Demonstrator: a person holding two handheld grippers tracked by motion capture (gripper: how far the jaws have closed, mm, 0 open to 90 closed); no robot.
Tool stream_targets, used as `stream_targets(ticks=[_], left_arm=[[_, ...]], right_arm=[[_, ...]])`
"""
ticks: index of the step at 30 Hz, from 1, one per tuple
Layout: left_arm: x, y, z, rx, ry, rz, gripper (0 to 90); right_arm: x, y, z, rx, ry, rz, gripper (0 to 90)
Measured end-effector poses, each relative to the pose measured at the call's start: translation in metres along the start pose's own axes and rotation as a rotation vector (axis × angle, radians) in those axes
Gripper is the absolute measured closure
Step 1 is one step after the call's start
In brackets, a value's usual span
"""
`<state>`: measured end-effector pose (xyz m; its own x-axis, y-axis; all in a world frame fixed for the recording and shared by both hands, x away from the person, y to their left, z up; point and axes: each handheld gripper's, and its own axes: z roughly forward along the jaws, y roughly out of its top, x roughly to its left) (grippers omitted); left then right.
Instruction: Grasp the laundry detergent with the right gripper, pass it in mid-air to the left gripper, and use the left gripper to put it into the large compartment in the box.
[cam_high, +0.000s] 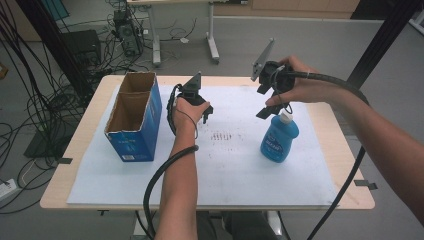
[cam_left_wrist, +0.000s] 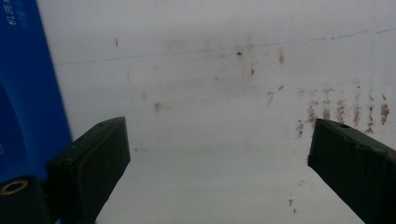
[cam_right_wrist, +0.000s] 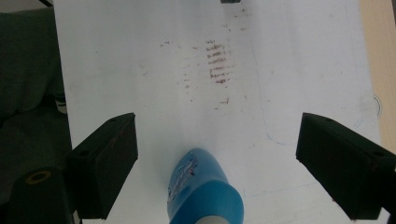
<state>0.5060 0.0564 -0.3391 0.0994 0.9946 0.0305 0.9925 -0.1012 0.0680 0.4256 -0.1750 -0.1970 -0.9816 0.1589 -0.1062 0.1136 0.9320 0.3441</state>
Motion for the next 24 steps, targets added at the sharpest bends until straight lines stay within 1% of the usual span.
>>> stream_targets(ticks=[12,13,17,19,22,24], left_arm=[[-0.003,0.0,-0.003,-0.006,0.006,0.011,5.9],[-0.004,-0.001,-0.004,-0.01,0.009,0.009,5.9],[-0.005,-0.002,-0.006,-0.011,0.004,0.016,5.9],[-0.007,-0.003,-0.005,-0.012,0.002,0.013,5.9],[-0.01,-0.005,-0.004,-0.01,0.001,0.02,5.9],[-0.012,-0.005,-0.003,-0.01,0.002,0.023,5.9]], right_arm=[[0.0,-0.009,-0.002,0.003,-0.009,0.008,12.7],[0.001,-0.013,-0.004,0.003,-0.013,0.016,12.7],[0.002,-0.021,-0.01,-0.003,-0.024,0.025,12.7],[0.004,-0.026,-0.014,-0.001,-0.029,0.035,12.7],[0.006,-0.034,-0.018,-0.007,-0.037,0.04,12.7],[0.008,-0.042,-0.021,-0.009,-0.039,0.053,12.6]])
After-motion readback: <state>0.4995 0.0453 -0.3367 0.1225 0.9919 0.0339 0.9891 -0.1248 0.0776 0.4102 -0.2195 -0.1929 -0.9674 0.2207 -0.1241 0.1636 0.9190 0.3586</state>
